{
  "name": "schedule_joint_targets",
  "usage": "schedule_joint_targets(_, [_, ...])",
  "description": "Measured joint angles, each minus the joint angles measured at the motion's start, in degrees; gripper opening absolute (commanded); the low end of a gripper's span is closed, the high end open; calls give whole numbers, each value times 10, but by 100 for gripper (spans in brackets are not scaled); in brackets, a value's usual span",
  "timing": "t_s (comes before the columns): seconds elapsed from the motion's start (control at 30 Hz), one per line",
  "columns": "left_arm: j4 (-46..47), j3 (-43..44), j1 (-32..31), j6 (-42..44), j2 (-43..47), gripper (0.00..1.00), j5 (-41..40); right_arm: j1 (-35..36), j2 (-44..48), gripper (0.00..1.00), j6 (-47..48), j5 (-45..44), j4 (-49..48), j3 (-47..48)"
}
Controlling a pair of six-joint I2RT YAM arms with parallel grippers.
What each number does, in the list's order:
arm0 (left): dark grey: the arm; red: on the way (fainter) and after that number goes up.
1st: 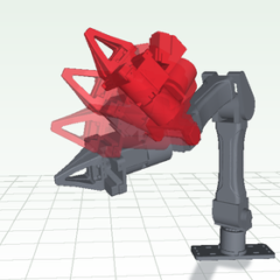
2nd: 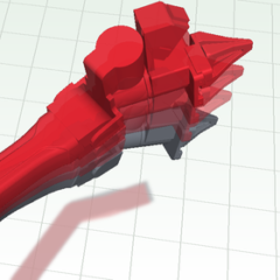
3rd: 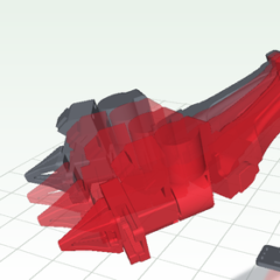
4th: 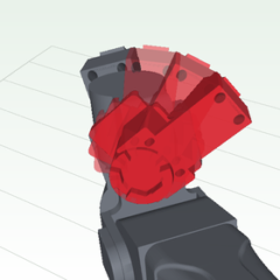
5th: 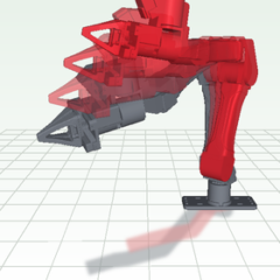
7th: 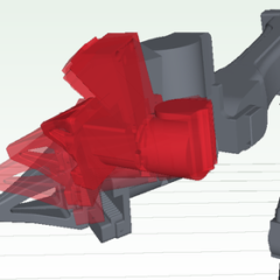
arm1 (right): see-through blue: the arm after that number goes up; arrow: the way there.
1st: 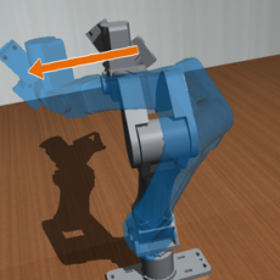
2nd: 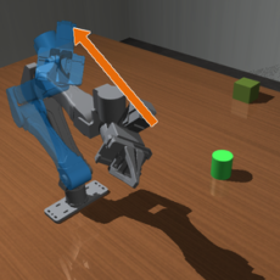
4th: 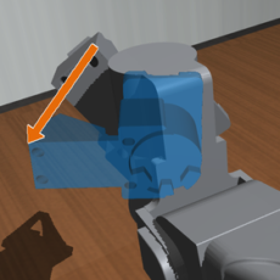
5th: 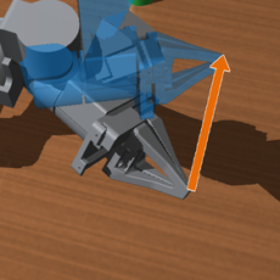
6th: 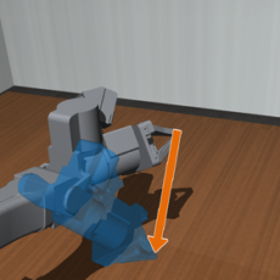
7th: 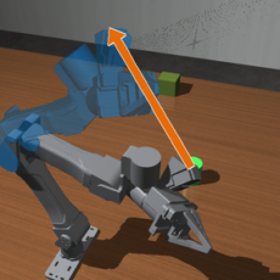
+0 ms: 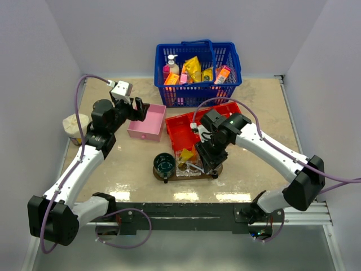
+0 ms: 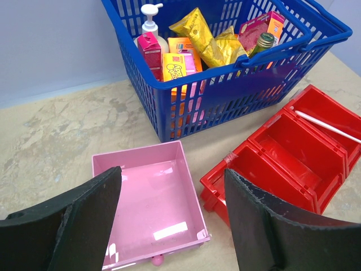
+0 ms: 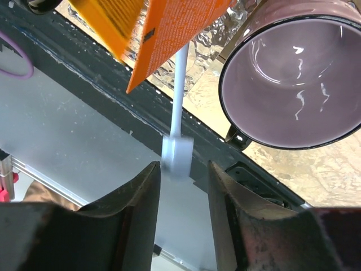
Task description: Prepare toiletry sets of a toothbrush and toothpaste on the tray
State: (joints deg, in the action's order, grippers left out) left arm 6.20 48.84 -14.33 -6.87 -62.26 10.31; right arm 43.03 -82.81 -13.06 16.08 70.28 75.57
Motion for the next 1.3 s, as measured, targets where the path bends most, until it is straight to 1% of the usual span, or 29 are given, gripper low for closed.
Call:
schedule_joint_targets(0.43, [0, 0, 0, 0, 0, 77, 0, 1, 0, 54, 0, -4, 0, 9])
schedule_joint_targets(0.63, [0, 0, 0, 0, 0, 77, 0, 1, 0, 54, 1, -28, 6, 44])
schedule_joint_targets(0.77, [0, 0, 0, 0, 0, 77, 0, 1, 6, 50, 2, -56, 5, 80])
schedule_joint_targets(0.87, [0, 0, 0, 0, 0, 77, 0, 2, 19, 44, 7, -77, -9, 111])
schedule_joint_targets(0.9, [0, 0, 0, 0, 0, 77, 0, 2, 23, 40, 9, -77, -16, 119])
schedule_joint_targets(0.97, [0, 0, 0, 0, 0, 77, 0, 6, 32, 37, 16, -77, -41, 136])
schedule_joint_targets(1.13, [0, 0, 0, 0, 0, 77, 0, 28, 32, 36, 40, -76, -89, 161])
schedule_joint_targets(1.3, [0, 0, 0, 0, 0, 77, 0, 65, 2, 36, 69, -88, -115, 164])
